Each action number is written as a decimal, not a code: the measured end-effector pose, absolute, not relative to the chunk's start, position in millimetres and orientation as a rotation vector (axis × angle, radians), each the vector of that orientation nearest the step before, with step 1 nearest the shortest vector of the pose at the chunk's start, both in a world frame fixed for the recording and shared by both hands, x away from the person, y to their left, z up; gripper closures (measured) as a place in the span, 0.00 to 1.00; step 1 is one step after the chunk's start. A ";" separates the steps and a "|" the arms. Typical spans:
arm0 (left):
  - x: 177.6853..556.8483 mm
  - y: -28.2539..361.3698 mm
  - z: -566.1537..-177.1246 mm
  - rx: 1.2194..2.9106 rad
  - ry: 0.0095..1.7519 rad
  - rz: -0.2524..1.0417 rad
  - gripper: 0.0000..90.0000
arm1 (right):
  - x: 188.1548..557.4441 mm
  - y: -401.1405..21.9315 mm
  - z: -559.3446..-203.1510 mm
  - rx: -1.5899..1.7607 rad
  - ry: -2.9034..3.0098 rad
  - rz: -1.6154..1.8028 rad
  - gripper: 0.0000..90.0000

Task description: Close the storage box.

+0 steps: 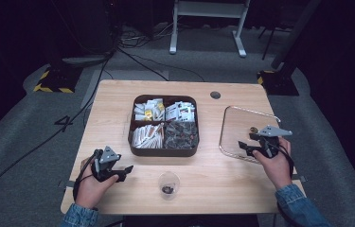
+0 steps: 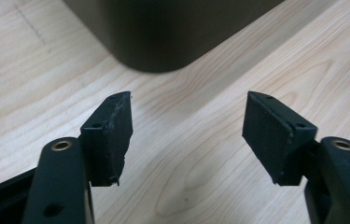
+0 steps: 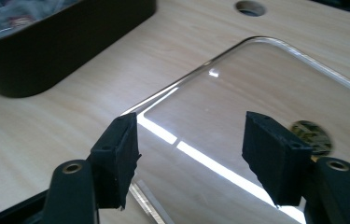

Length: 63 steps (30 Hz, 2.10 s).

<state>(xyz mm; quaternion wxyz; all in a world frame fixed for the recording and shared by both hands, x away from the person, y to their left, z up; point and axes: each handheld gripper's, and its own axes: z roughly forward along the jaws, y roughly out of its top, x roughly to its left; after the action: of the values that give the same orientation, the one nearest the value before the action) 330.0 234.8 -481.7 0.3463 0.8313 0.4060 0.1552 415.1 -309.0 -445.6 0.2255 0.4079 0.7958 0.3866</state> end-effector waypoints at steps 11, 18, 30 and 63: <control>332.9 246.7 -497.3 2.180 1.137 0.406 0.28 | 455.1 -339.1 -452.2 1.383 2.065 0.991 0.40; 335.5 250.3 -501.0 2.162 1.135 0.410 0.23 | 473.4 -345.3 -465.0 1.475 2.019 0.874 0.40; 337.2 250.2 -504.1 2.138 1.131 0.419 0.18 | 484.1 -344.0 -483.5 1.530 2.041 0.830 0.53; 337.1 250.9 -504.0 2.143 1.125 0.419 0.18 | 481.6 -333.4 -455.4 1.429 2.050 0.899 0.65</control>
<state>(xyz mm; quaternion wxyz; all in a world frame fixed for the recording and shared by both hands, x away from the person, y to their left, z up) 337.1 250.9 -504.0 0.3358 0.8218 0.4314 0.1606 481.6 -333.4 -455.4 0.2404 0.5223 0.7492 0.3287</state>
